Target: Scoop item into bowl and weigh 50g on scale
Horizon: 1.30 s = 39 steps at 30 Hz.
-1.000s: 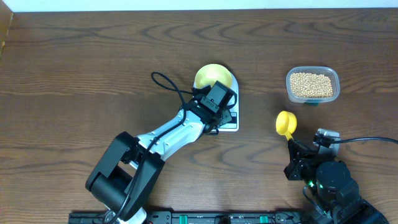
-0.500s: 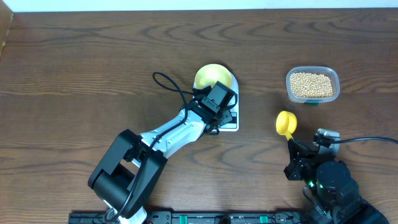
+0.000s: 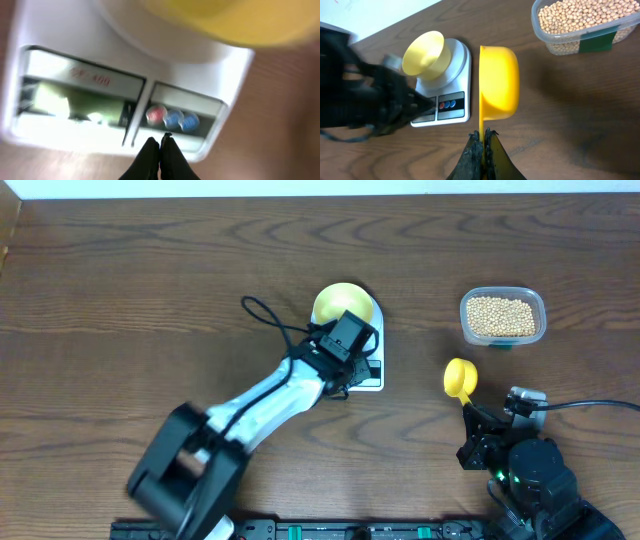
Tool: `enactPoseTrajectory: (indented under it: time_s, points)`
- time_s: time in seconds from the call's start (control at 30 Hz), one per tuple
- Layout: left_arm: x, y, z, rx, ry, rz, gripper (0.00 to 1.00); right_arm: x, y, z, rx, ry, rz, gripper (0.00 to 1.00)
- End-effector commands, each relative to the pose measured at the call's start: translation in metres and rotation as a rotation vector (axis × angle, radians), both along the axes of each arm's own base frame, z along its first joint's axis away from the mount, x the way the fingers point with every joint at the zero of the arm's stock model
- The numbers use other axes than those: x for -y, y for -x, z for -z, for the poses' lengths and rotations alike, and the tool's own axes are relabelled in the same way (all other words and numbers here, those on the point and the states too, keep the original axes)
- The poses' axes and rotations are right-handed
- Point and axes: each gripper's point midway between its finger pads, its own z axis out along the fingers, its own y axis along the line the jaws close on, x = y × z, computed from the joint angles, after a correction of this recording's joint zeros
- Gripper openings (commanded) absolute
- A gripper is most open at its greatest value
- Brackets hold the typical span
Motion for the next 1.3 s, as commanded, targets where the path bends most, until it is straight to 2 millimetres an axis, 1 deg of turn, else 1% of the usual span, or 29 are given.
enactPoseTrajectory:
  time_s: [0.0,0.07,0.13,0.2,0.23,0.3,0.37,0.43,0.5,0.53,0.63,0.67,0.7,0.73,0.83,0.9,0.97,1.1,1.27]
  points:
    - [-0.012,0.001,-0.053,0.130,0.001,0.054,0.07,0.004,-0.002,-0.007,0.025,0.007,0.018,0.01]
    - [-0.031,0.002,-0.072,0.182,-0.048,0.029,0.07,0.004,-0.002,-0.006,0.025,0.009,0.017,0.01]
    - [-0.057,0.002,-0.091,0.234,-0.104,-0.021,0.07,0.003,-0.003,-0.007,0.030,0.020,0.010,0.01]
    - [-0.087,0.000,-0.107,0.279,-0.160,-0.094,0.09,0.002,-0.006,-0.008,0.039,0.034,0.001,0.01]
    - [-0.104,-0.003,-0.115,0.302,-0.191,-0.134,0.11,0.001,-0.008,-0.010,0.046,0.039,-0.003,0.01]
    - [-0.139,-0.011,-0.128,0.349,-0.251,-0.221,0.13,-0.001,-0.016,-0.014,0.064,0.038,0.015,0.01]
    - [-0.172,-0.022,-0.137,0.382,-0.294,-0.322,0.17,0.001,-0.024,-0.016,0.079,0.048,0.044,0.01]
    - [-0.204,-0.032,-0.142,0.396,-0.315,-0.426,0.17,0.004,-0.033,-0.015,0.081,0.073,0.084,0.01]
    - [-0.237,-0.039,-0.141,0.387,-0.327,-0.527,0.17,0.005,-0.042,-0.011,0.069,0.078,0.124,0.01]
    - [-0.261,-0.041,-0.137,0.366,-0.339,-0.598,0.17,0.003,-0.049,-0.007,0.045,0.038,0.162,0.01]
    - [-0.299,-0.039,-0.131,0.331,-0.366,-0.700,0.17,0.004,-0.064,0.000,0.004,-0.057,0.259,0.01]
    - [-0.317,-0.037,-0.129,0.319,-0.381,-0.754,0.17,0.007,-0.074,0.002,0.006,-0.080,0.299,0.01]
    - [-0.328,-0.037,-0.128,0.318,-0.389,-0.784,0.17,0.010,-0.080,0.002,0.009,-0.086,0.319,0.01]
    - [-0.336,-0.038,-0.128,0.322,-0.392,-0.810,0.17,0.013,-0.085,0.003,0.009,-0.102,0.345,0.01]
    - [-0.355,-0.047,-0.129,0.352,-0.388,-0.865,0.17,0.022,-0.098,0.005,-0.002,-0.213,0.430,0.01]
    - [-0.362,-0.053,-0.130,0.373,-0.384,-0.889,0.10,0.026,-0.109,0.003,-0.002,-0.298,0.458,0.01]
    - [-0.365,-0.055,-0.130,0.380,-0.385,-0.894,0.07,0.028,-0.117,0.001,0.004,-0.336,0.455,0.01]
    - [-0.365,-0.057,-0.132,0.389,-0.382,-0.895,0.07,0.035,-0.127,-0.001,0.015,-0.365,0.465,0.01]
    - [-0.365,-0.059,-0.133,0.399,-0.385,-0.889,0.07,0.043,-0.128,0.002,0.021,-0.301,0.463,0.01]
